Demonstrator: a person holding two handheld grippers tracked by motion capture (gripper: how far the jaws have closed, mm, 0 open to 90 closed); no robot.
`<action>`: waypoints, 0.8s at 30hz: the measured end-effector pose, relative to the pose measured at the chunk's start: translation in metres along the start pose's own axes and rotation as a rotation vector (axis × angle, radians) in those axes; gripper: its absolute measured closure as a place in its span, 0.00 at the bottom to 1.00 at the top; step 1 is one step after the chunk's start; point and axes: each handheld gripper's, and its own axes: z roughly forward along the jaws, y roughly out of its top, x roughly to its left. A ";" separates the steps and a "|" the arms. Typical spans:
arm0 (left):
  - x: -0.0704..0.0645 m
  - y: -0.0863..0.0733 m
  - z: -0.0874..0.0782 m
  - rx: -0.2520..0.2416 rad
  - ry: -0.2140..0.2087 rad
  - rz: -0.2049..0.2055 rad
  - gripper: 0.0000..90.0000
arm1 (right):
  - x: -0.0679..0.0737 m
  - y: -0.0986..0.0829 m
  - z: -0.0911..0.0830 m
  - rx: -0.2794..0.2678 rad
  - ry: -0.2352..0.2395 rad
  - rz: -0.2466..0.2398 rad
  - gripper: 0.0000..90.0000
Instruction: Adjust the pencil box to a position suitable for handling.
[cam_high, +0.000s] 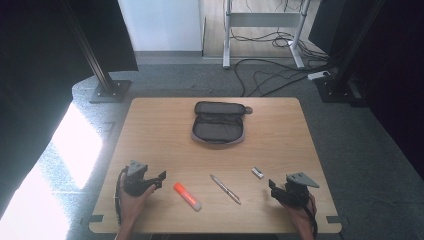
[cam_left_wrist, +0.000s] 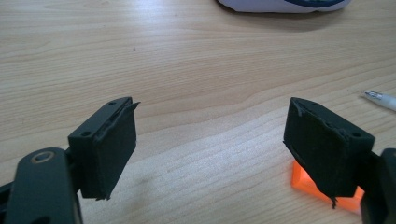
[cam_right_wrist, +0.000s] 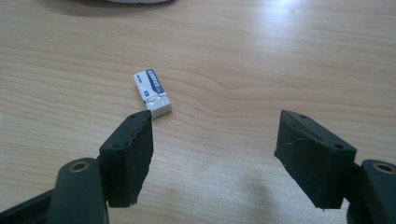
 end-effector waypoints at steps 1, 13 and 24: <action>0.000 0.001 0.001 0.002 0.000 0.000 0.20 | 0.001 0.000 0.000 -0.002 0.000 0.000 0.30; -0.005 0.010 0.009 0.024 -0.013 0.007 0.22 | 0.011 0.011 0.002 -0.017 0.029 -0.016 0.32; -0.015 0.022 0.025 0.048 -0.078 -0.007 0.23 | 0.025 0.023 -0.003 -0.049 0.055 -0.037 0.34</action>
